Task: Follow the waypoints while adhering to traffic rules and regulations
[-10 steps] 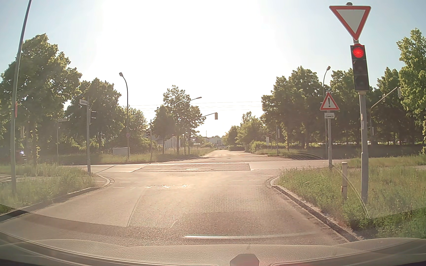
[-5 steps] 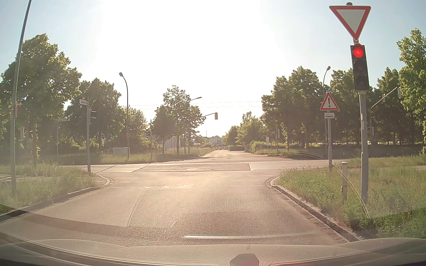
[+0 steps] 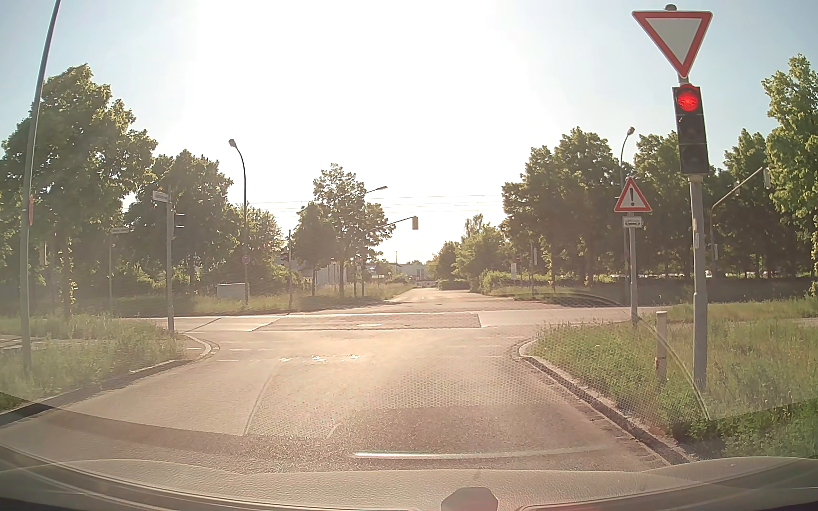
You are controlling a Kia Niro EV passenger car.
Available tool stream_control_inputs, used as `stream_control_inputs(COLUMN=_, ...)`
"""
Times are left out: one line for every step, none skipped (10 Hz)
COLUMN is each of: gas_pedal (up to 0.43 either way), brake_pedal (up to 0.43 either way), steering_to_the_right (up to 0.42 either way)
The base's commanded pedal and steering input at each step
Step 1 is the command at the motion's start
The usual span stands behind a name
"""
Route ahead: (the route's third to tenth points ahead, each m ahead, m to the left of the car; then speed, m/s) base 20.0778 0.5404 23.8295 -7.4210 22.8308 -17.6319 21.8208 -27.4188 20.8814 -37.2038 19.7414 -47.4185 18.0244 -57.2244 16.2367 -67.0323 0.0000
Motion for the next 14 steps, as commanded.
stream_control_inputs(gas_pedal=0.0, brake_pedal=0.28, steering_to_the_right=-0.016)
stream_control_inputs(gas_pedal=0.0, brake_pedal=0.28, steering_to_the_right=-0.016)
stream_control_inputs(gas_pedal=0.0, brake_pedal=0.28, steering_to_the_right=-0.016)
stream_control_inputs(gas_pedal=0.0, brake_pedal=0.28, steering_to_the_right=-0.016)
stream_control_inputs(gas_pedal=0.0, brake_pedal=0.28, steering_to_the_right=-0.016)
stream_control_inputs(gas_pedal=0.0, brake_pedal=0.28, steering_to_the_right=-0.016)
stream_control_inputs(gas_pedal=0.0, brake_pedal=0.28, steering_to_the_right=-0.016)
stream_control_inputs(gas_pedal=0.0, brake_pedal=0.28, steering_to_the_right=-0.016)
stream_control_inputs(gas_pedal=0.0, brake_pedal=0.28, steering_to_the_right=-0.016)
stream_control_inputs(gas_pedal=0.0, brake_pedal=0.28, steering_to_the_right=-0.016)
stream_control_inputs(gas_pedal=0.0, brake_pedal=0.28, steering_to_the_right=-0.016)
stream_control_inputs(gas_pedal=0.0, brake_pedal=0.28, steering_to_the_right=-0.016)
stream_control_inputs(gas_pedal=0.0, brake_pedal=0.28, steering_to_the_right=-0.016)
stream_control_inputs(gas_pedal=0.0, brake_pedal=0.28, steering_to_the_right=-0.016)
